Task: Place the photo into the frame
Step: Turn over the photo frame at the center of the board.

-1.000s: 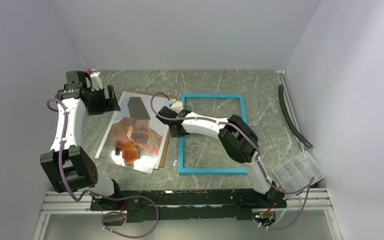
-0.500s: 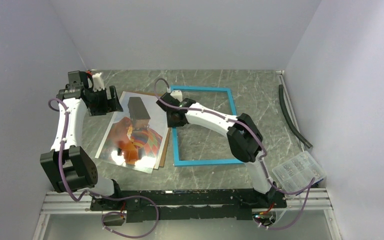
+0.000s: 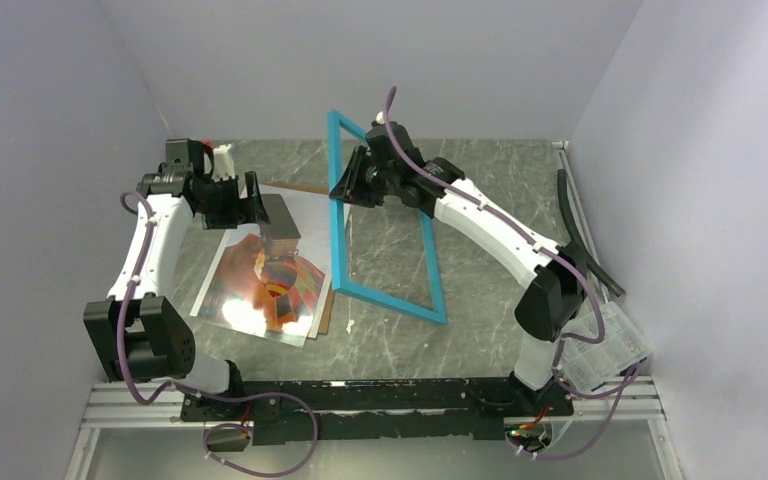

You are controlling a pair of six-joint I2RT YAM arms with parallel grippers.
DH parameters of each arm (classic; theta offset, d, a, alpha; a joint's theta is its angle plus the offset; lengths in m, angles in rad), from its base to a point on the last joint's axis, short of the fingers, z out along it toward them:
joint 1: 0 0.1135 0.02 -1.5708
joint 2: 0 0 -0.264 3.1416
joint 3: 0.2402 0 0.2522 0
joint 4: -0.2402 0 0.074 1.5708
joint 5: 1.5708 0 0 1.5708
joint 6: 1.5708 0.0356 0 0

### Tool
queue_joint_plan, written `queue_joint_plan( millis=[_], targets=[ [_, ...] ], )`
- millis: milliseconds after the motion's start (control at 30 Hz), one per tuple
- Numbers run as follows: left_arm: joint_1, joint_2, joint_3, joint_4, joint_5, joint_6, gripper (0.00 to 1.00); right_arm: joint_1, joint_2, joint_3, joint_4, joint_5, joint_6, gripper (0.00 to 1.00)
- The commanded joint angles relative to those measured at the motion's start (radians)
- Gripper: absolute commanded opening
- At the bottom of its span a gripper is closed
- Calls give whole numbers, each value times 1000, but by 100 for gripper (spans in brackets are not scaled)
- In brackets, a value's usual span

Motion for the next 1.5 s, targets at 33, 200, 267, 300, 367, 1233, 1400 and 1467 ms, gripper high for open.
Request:
queue_joint_plan(
  millis=[33, 200, 267, 300, 367, 1233, 1400, 1467],
  targets=[
    [-37, -35, 56, -12, 26, -32, 89, -48, -75, 1, 204, -236, 138, 10],
    [-91, -43, 92, -9, 25, -59, 89, -89, -114, -116, 362, -360, 241, 7],
    [-143, -40, 113, -1, 16, -71, 89, -111, -141, -185, 462, -403, 303, 7],
    [-166, -35, 127, -2, 10, -75, 89, -122, -155, -219, 498, -418, 321, 7],
    [-218, -23, 160, -3, -2, -84, 89, -146, -182, -261, 534, -437, 341, 7],
    [-667, 266, 580, 106, -268, -66, 86, -396, -373, -424, 435, -560, 329, 41],
    [-691, 316, 660, 123, -275, -69, 86, -431, -388, -413, 396, -566, 308, 49],
    [-700, 336, 686, 123, -275, -68, 86, -443, -387, -401, 367, -570, 291, 55]
  ],
)
